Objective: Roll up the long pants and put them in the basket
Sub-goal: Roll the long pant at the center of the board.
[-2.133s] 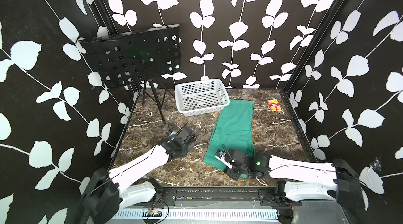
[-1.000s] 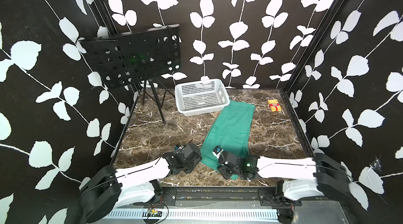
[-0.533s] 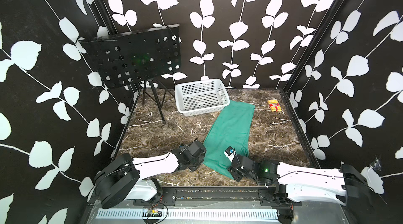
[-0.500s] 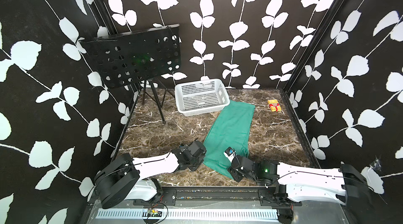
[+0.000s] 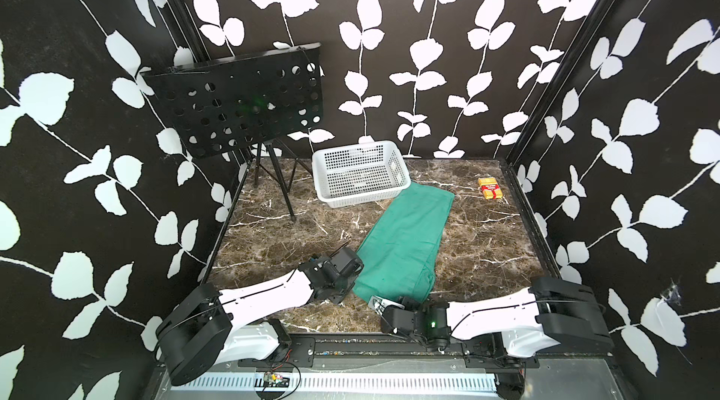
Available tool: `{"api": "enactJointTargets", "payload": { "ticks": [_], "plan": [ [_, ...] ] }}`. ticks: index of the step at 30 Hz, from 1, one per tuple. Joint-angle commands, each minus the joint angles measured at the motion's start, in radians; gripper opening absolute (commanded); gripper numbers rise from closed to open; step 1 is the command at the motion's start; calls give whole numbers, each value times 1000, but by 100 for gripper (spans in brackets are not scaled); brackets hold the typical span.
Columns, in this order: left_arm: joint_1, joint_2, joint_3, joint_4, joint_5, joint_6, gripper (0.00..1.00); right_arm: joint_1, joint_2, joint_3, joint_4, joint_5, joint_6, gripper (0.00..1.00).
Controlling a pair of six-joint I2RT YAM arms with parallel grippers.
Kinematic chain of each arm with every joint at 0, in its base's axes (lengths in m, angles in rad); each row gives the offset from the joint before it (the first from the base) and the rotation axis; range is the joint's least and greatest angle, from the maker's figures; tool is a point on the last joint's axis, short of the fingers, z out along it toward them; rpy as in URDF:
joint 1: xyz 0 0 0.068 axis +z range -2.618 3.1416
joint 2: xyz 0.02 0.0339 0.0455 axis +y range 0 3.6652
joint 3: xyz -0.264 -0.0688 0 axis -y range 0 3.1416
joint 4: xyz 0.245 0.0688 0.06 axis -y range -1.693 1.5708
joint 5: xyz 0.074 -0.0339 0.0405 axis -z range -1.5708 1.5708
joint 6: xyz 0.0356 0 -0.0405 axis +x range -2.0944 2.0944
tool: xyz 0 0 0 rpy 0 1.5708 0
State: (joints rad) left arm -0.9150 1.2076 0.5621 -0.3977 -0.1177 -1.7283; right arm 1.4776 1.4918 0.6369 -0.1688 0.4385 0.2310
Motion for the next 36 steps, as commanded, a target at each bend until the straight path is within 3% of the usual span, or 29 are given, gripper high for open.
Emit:
{"api": "enactJointTargets", "payload": {
  "ticks": [1,2,4,8,15,22,26,29,33,36],
  "plan": [
    [11,-35,12,-108,-19,15,0,6,10,17,39,80,8,14],
    [15,-44,14,-114,-19,17,0,5,2,13,40,61,20,8],
    [16,-67,23,-141,-24,24,18,2,-23,8,36,8,49,0],
    [16,-148,27,-228,-24,17,55,-81,-92,-11,65,-243,146,0],
    [-30,-226,-84,-85,52,-42,72,-208,-135,-55,121,-507,218,0],
    [-41,-69,-106,209,21,-68,69,-285,-169,-85,110,-598,198,0],
    [-40,30,-59,278,-17,-66,50,-304,-190,-119,84,-590,186,0],
    [-39,66,-24,265,-28,-55,32,-304,-214,-164,72,-560,191,0],
    [-39,81,11,225,-29,-32,16,-304,-263,-221,49,-512,202,1],
    [-39,94,35,206,-12,-17,7,-302,-307,-220,13,-477,188,36]
  ]
}}
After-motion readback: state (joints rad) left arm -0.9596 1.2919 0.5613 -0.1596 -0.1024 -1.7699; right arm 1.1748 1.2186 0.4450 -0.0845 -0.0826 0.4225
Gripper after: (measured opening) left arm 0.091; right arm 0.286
